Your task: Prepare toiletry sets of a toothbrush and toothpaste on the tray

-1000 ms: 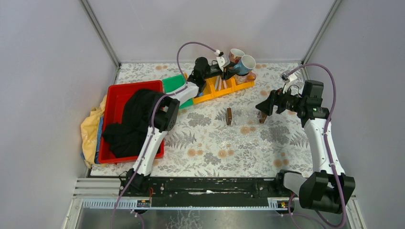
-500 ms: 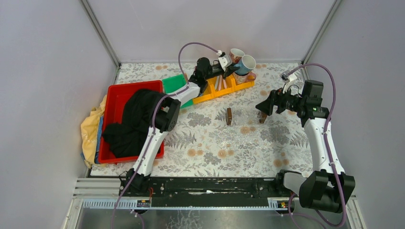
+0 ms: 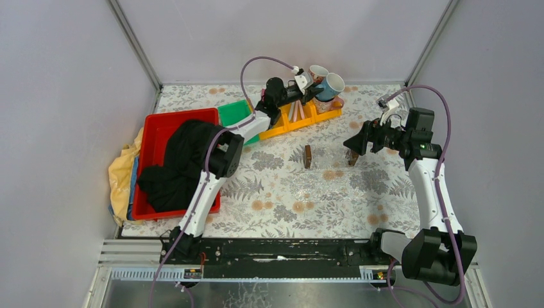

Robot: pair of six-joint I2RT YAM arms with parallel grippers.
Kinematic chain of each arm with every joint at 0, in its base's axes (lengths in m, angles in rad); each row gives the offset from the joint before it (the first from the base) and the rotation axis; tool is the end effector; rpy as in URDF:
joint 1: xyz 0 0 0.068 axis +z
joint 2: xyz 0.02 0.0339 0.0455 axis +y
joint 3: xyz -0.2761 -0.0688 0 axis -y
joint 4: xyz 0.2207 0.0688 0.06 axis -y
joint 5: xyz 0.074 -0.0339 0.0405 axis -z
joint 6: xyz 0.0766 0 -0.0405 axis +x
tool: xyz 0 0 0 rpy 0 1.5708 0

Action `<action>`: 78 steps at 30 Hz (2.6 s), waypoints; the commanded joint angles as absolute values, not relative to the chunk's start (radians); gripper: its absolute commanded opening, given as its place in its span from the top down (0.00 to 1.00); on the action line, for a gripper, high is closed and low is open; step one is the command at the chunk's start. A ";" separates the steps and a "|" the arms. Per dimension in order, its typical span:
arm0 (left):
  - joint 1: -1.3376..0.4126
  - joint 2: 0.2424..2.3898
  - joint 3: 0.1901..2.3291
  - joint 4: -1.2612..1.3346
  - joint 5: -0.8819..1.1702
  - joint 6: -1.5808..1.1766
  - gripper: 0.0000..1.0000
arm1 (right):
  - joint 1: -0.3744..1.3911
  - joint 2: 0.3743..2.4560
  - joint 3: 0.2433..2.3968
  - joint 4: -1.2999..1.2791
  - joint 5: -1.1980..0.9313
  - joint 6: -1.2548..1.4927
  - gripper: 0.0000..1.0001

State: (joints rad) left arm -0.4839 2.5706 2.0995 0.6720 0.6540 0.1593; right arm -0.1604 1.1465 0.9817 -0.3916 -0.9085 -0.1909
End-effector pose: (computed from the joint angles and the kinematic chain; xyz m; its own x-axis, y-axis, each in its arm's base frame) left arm 0.5168 -0.3242 0.2429 0.3167 -0.0242 -0.9482 0.8575 0.4345 0.2753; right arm 0.2433 0.0218 0.3241 -0.4051 -0.0527 -0.9128 -0.6515 0.7170 0.2478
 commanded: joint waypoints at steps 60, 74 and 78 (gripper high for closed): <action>-0.725 1.184 0.477 1.579 0.255 -0.199 1.00 | -0.189 1.095 0.999 -0.489 -1.252 -0.383 0.15; -0.835 1.226 0.344 1.602 0.250 -0.065 1.00 | -0.190 1.117 0.999 -0.494 -1.272 -0.382 0.16; -0.843 1.262 0.321 1.603 0.275 -0.044 1.00 | -0.190 1.133 1.001 -0.504 -1.293 -0.382 0.16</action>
